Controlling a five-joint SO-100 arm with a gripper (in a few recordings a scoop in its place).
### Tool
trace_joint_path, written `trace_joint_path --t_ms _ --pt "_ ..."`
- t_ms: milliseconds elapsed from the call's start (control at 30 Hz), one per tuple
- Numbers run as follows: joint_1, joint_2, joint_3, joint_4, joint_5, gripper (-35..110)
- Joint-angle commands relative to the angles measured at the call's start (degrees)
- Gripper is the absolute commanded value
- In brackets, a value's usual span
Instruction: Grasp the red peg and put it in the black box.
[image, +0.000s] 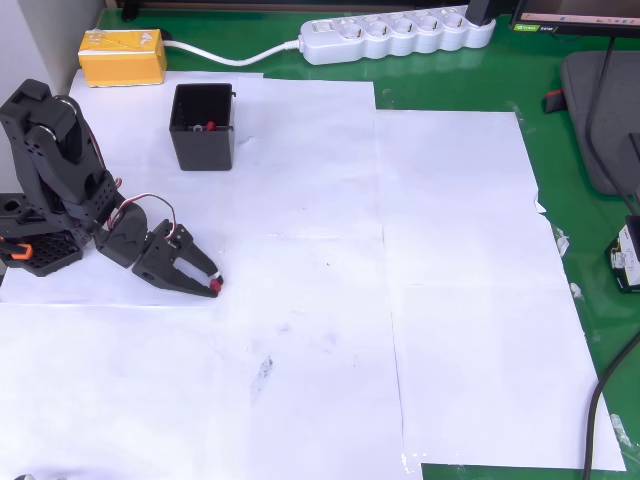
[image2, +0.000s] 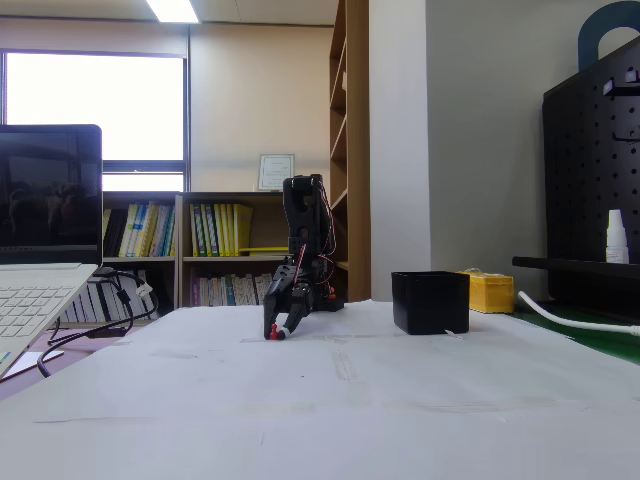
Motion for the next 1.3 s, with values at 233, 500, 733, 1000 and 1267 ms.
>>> trace_joint_path --t_ms 233,500,733,1000,1267 --pt "1.49 0.18 -1.23 -0.26 -0.09 0" --pt "1.49 -1.23 -1.14 0.26 -1.32 0" --pt "1.58 -6.59 2.2 6.68 -1.23 0" --pt "0.7 -17.31 20.13 41.4 0.44 0" --pt "0.0 -23.64 39.2 75.67 4.31 0"
